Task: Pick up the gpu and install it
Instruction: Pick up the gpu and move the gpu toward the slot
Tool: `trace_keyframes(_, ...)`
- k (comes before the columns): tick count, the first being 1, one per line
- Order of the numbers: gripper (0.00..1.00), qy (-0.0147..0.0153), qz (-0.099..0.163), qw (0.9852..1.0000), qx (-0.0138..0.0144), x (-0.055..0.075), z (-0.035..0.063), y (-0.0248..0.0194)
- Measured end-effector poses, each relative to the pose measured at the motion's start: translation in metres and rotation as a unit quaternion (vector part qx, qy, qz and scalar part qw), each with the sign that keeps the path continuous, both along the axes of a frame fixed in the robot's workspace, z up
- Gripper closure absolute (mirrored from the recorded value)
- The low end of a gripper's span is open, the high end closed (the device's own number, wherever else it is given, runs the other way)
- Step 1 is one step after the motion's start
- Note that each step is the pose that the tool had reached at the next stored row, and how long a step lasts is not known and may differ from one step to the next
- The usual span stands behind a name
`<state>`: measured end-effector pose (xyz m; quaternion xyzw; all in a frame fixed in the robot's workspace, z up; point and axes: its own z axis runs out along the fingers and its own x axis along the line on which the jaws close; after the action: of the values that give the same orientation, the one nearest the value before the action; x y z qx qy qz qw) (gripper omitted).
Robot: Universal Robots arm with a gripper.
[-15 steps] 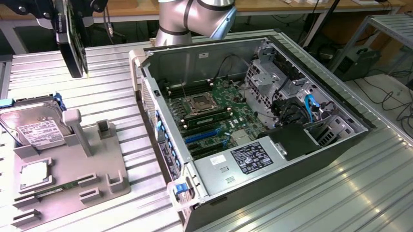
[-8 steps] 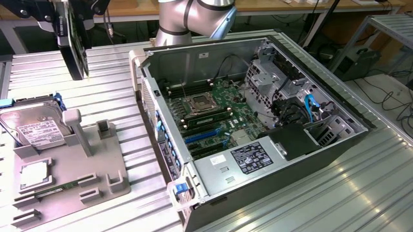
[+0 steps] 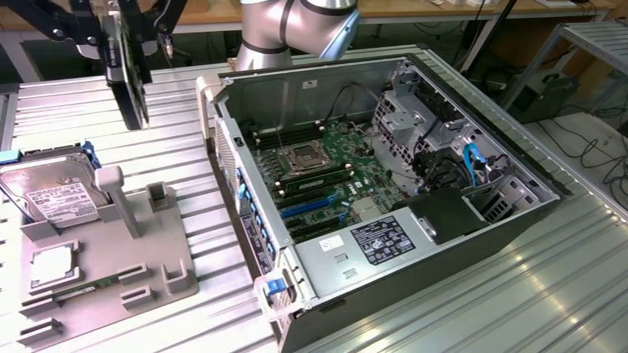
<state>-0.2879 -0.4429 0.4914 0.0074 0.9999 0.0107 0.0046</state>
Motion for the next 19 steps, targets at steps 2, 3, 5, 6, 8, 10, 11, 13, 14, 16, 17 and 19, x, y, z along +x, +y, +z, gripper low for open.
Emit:
trace_keyframes(2, 0.72, 0.0, 0.0, 1.0, -0.0001, 0.005, -0.0002, 0.0003)
trace_keyframes(3, 0.72, 0.0, 0.0, 1.0, -0.0002, 0.007, -0.0002, 0.0004)
trace_keyframes(5, 0.72, 0.0, 0.0, 1.0, -0.0001, 0.009, -0.0003, 0.0004)
trace_keyframes(6, 0.72, 0.0, 0.0, 1.0, -0.0001, 0.01, -0.0004, 0.0004)
trace_keyframes(8, 0.72, 0.0, 0.0, 1.0, -0.0002, 0.012, -0.0005, 0.0004)
trace_keyframes(10, 0.72, 0.0, 0.0, 1.0, -0.0001, 0.015, -0.0005, 0.0004)
trace_keyframes(11, 0.72, 0.0, 0.0, 1.0, -0.0002, 0.015, -0.0005, 0.0004)
trace_keyframes(13, 0.72, 0.0, 0.0, 1.0, -0.0001, 0.017, -0.0005, 0.0004)
trace_keyframes(14, 0.72, 0.0, 0.0, 1.0, -0.0001, 0.018, -0.0006, 0.0004)
trace_keyframes(16, 0.72, 0.0, 0.0, 1.0, -0.0001, 0.02, -0.0006, 0.0004)
trace_keyframes(17, 0.72, 0.0, 0.0, 1.0, -0.0001, 0.021, -0.0006, 0.0004)
trace_keyframes(19, 0.72, 0.0, 0.0, 1.0, -0.0001, 0.023, -0.0006, 0.0004)
